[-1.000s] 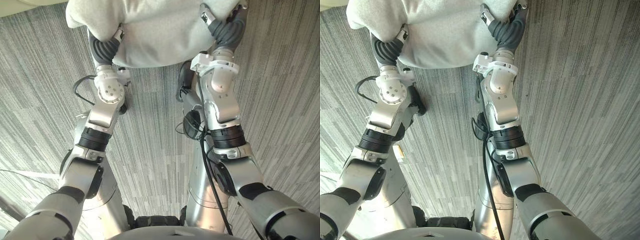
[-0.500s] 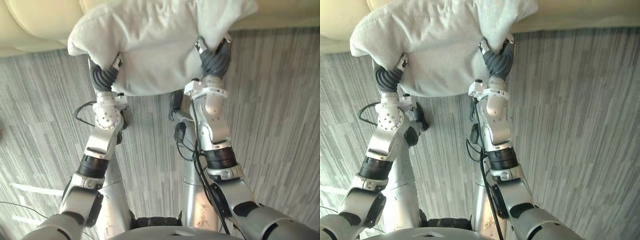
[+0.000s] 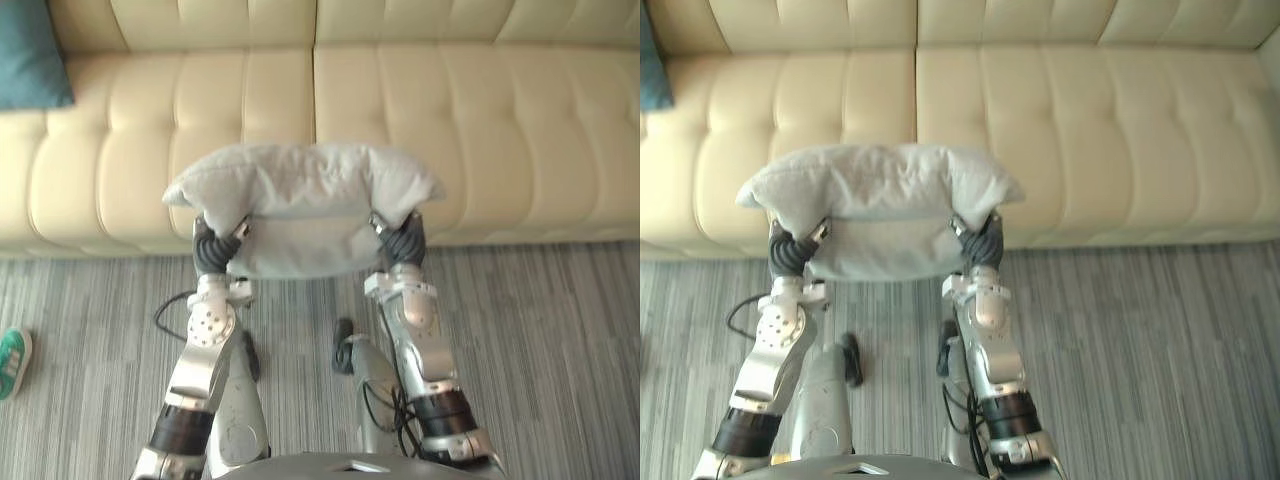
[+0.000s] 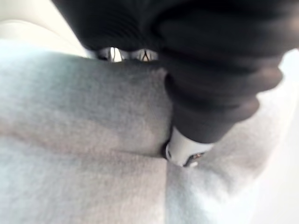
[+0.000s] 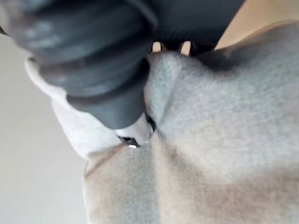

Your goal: Pick up cushions and gather them together orderly.

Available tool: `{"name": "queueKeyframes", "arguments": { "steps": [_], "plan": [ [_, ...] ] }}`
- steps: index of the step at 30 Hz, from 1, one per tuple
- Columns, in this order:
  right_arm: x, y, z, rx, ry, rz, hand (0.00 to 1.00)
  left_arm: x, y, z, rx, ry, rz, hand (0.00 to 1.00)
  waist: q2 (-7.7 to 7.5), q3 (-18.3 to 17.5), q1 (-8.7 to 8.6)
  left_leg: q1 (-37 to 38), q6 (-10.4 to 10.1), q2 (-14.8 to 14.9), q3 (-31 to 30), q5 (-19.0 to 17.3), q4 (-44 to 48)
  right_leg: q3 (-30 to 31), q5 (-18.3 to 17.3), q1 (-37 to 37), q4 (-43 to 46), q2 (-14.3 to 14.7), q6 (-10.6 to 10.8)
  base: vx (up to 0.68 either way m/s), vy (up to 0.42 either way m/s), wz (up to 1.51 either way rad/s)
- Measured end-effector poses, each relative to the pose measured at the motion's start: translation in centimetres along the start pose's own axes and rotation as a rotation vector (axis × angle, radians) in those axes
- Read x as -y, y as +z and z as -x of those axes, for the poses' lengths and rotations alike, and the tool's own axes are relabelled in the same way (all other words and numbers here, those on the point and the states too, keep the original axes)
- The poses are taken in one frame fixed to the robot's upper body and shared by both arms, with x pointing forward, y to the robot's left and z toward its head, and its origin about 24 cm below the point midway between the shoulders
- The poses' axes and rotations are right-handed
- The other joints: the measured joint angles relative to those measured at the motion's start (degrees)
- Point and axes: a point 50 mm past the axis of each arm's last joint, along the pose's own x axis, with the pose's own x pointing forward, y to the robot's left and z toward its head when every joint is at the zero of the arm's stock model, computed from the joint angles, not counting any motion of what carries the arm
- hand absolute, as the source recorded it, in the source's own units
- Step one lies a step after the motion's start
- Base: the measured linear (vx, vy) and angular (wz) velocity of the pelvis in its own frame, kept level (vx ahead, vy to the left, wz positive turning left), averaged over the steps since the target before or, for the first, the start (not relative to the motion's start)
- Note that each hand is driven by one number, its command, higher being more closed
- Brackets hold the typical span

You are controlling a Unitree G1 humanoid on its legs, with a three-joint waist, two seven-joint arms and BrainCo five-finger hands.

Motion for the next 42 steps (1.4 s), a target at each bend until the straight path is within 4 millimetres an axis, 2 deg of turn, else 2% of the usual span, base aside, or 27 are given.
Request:
{"name": "queueKeyframes", "arguments": {
  "steps": [3, 5, 8, 12, 15, 19, 24, 25, 26, 28, 30, 31, 32, 34, 35, 36, 38, 42],
  "plan": [
    [0.4, -1.7, 1.8, -0.091, 0.011, 0.006, 1.0, -1.0, -0.9, 1.5, -0.049, 0.015, 0.004, 1.0, 0.01, -5.9, -0.02, 7.3, -0.3, -0.5, 1.8, 1.9, -7.0, 0.1, 2.9, 7.0, -7.8, 0.7, 0.5, 0.2, 0.03, -0.12],
    [0.5, -2.1, 2.3, -0.117, 0.029, 0.005, 1.0, -1.5, -1.3, 1.9, -0.071, 0.027, 0.01, 1.0, 0.05, -9.0, -0.18, 12.4, -0.3, -1.6, 3.5, 3.8, -12.5, 0.6, 5.1, 11.6, -13.2, 0.9, 0.9, 0.25, 0.037, -0.12],
    [0.5, -2.3, 2.2, -0.13, 0.04, 0.01, 1.0, -1.9, -1.6, 2.2, -0.085, 0.023, 0.001, 1.0, 0.12, -10.8, -0.36, 17.9, -0.2, -2.2, 4.9, 4.7, -17.2, 1.7, 7.7, 17.5, -19.7, 1.6, 1.2, 0.14, 0.049, -0.16],
    [0.5, -2.2, 2.0, -0.128, 0.061, 0.012, 1.0, -2.3, -1.6, 2.1, -0.084, 0.022, -0.011, 1.0, -0.14, -12.2, -0.8, 21.6, 0.1, -3.7, 6.0, 5.0, -20.0, 3.5, 11.2, 22.5, -26.9, 1.4, 1.6, 0.05, 0.072, -0.12],
    [0.3, -2.4, 2.0, -0.135, 0.072, 0.013, 1.0, -2.8, -1.9, 2.3, -0.095, 0.034, -0.017, 1.0, -0.36, -12.7, -0.91, 22.4, 0.5, -4.6, 6.0, 4.9, -20.3, 5.3, 13.2, 24.1, -29.9, 1.0, 1.8, -0.02, 0.093, -0.11],
    [0.5, -3.4, 2.3, -0.174, 0.091, 0.058, 1.0, -3.6, -2.7, 3.4, -0.143, 0.052, -0.026, 1.0, -0.78, -12.9, -0.92, 22.4, 1.8, -5.6, 6.0, 3.8, -19.4, 6.7, 13.8, 24.6, -31.0, 0.1, 1.9, -0.07, 0.077, -0.08],
    [0.6, -3.6, 2.5, -0.194, 0.099, 0.077, 1.0, -4.1, -3.4, 4.3, -0.185, 0.057, -0.026, 1.0, -1.22, -12.8, -0.05, 18.3, 3.1, -7.2, 2.6, 0.4, -13.9, 7.8, 11.9, 20.9, -27.1, -0.7, 2.3, -0.1, 0.097, -0.11],
    [0.9, -3.6, 2.4, -0.192, 0.088, 0.085, 1.0, -3.8, -3.5, 4.4, -0.189, 0.046, -0.019, 1.0, -1.31, -12.0, -0.23, 17.3, 4.3, -8.5, 0.3, -1.3, -11.6, 7.6, 9.4, 18.6, -21.4, -1.8, 2.3, -0.07, 0.155, 0.08],
    [1.1, -3.6, 2.4, -0.191, 0.081, 0.087, 1.0, -3.7, -3.5, 4.4, -0.19, 0.041, -0.016, 1.0, -1.24, -11.0, -0.52, 17.5, 4.4, -8.7, -0.1, -2.0, -10.5, 7.4, 8.6, 17.9, -17.9, -2.1, 2.3, -0.1, 0.16, 0.15],
    [1.4, -4.2, 2.5, -0.219, 0.071, 0.097, 1.0, -3.5, -3.8, 4.5, -0.204, 0.032, -0.018, 1.0, -1.33, -9.8, -1.34, 17.5, 5.1, -9.0, -1.0, -3.1, -9.5, 5.7, 9.1, 14.0, -7.6, -3.0, 0.4, -0.09, 0.105, 0.26],
    [1.5, -4.4, 2.6, -0.227, 0.068, 0.098, 1.0, -3.6, -3.7, 4.4, -0.2, 0.022, -0.03, 1.0, -1.37, -9.6, -2.05, 17.6, 6.1, -9.3, -1.9, -2.8, -9.5, 5.6, 9.5, 12.9, -6.0, -3.2, -0.4, 0.0, 0.083, 0.25],
    [1.5, -4.4, 2.6, -0.228, 0.071, 0.097, 1.0, -3.8, -3.7, 4.3, -0.194, 0.025, -0.04, 1.0, -0.99, -9.2, -1.99, 17.3, 6.4, -9.2, -2.4, -2.7, -9.6, 5.9, 7.6, 12.2, -5.5, -2.9, -1.0, 0.07, -0.002, 0.31],
    [1.4, -4.5, 2.6, -0.232, 0.072, 0.09, 1.0, -3.9, -3.5, 4.1, -0.187, 0.026, -0.045, 1.0, -1.12, -9.1, -2.24, 16.9, 6.5, -9.1, -3.7, -2.8, -9.7, 6.4, 4.7, 12.6, -8.0, -1.4, -0.2, 0.06, -0.016, 0.31],
    [1.5, -4.5, 2.6, -0.23, 0.069, 0.093, 1.0, -3.7, -3.5, 4.0, -0.181, 0.021, -0.044, 1.0, -1.19, -9.2, -2.6, 16.2, 6.1, -9.3, -5.1, -2.9, -9.7, 6.5, 4.6, 12.8, -12.9, 0.1, 0.4, 0.07, -0.088, 0.51],
    [1.8, -4.5, 2.6, -0.233, 0.063, 0.098, 1.0, -3.6, -3.7, 4.0, -0.19, 0.011, -0.046, 1.0, -1.93, -9.5, -3.44, 16.1, 4.6, -10.3, -6.7, -3.7, -9.4, 7.5, 6.7, 13.9, -15.9, 1.0, 0.7, 0.2, -0.202, 0.77],
    [2.3, -4.6, 2.8, -0.239, 0.053, 0.11, 1.0, -3.2, -4.3, 4.2, -0.218, -0.001, -0.041, 1.0, -0.46, -9.2, -3.83, 16.8, 3.8, -10.1, -8.2, -4.2, -9.5, 6.5, 6.1, 14.5, -14.7, 1.4, 0.9, 0.16, -0.157, 0.61],
    [2.6, -4.6, 2.9, -0.241, 0.054, 0.126, 1.0, -2.8, -4.6, 4.7, -0.237, -0.009, -0.03, 1.0, 1.35, -9.6, -3.42, 17.1, 3.1, -8.6, -8.3, -4.3, -10.7, 5.9, 5.1, 14.1, -14.0, 2.4, 0.5, 0.27, -0.126, 0.13],
    [3.3, -4.0, 2.9, -0.219, 0.025, 0.122, 1.0, -1.9, -4.6, 4.7, -0.236, -0.039, -0.004, 1.0, 1.93, -9.9, -4.1, 17.5, 0.5, -6.4, -9.7, -2.8, -14.9, 3.5, 4.3, 14.2, -15.4, 4.5, -0.7, 0.27, -0.117, 0.12]
  ]
}}
